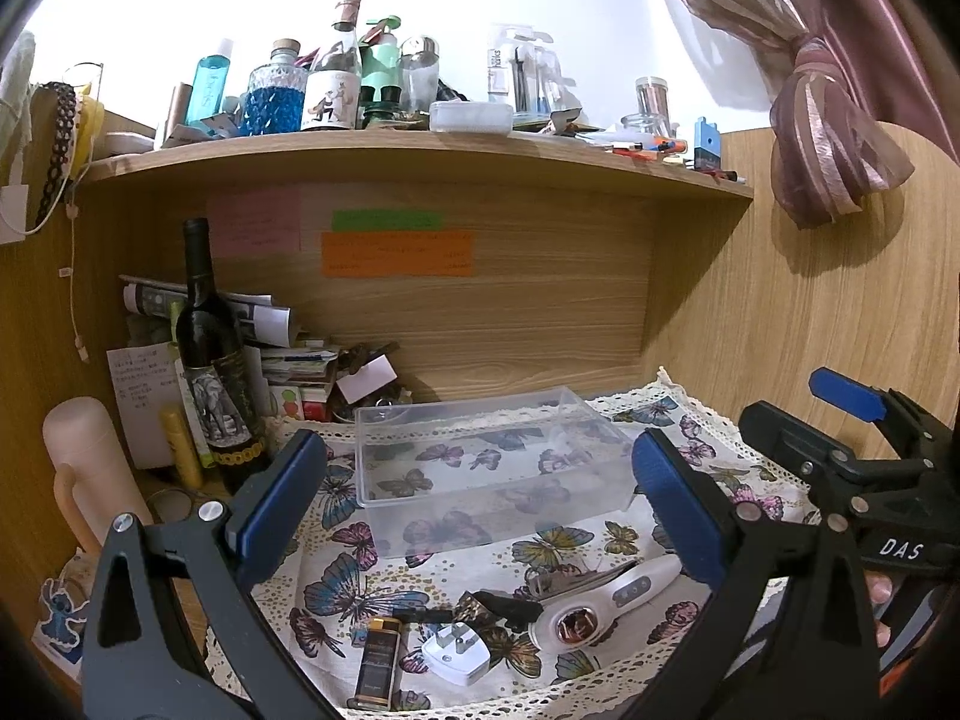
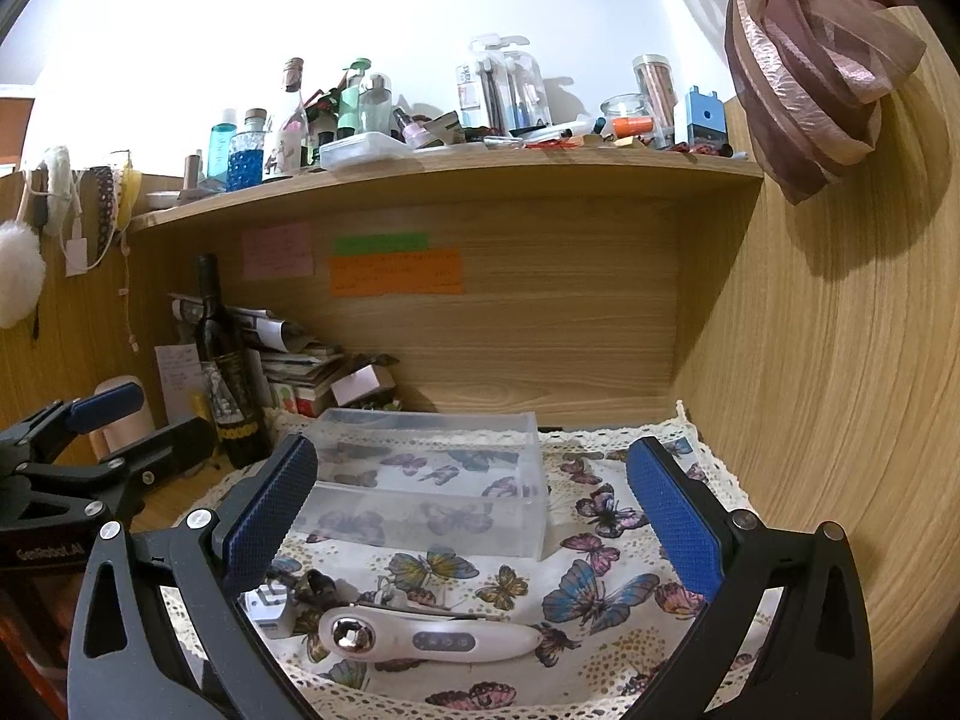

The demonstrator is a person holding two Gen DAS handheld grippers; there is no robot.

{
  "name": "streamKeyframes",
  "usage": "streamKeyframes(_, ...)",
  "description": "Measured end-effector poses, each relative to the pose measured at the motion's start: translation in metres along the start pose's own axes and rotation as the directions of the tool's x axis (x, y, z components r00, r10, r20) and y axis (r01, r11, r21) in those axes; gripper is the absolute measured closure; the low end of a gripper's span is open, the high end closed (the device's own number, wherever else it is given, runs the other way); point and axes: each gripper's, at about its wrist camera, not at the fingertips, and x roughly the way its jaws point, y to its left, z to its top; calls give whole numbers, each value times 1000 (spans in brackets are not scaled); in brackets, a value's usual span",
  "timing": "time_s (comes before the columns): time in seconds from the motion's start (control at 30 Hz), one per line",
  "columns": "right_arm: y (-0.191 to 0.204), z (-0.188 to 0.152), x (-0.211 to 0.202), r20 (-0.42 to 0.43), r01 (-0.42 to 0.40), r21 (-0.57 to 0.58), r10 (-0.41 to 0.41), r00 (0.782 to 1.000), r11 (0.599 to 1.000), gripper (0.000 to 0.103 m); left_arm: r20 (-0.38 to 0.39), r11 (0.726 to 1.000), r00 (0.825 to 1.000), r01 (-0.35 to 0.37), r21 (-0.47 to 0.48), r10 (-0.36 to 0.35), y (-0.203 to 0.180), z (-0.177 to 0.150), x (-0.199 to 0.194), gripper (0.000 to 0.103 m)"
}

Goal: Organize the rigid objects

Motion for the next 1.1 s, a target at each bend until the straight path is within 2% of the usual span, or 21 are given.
streamKeyframes(1.1, 0, -1, 2, -5, -19, 3, 19, 1000, 1000, 0, -2, 1000, 1000, 25, 0, -25, 0, -2, 3, 0)
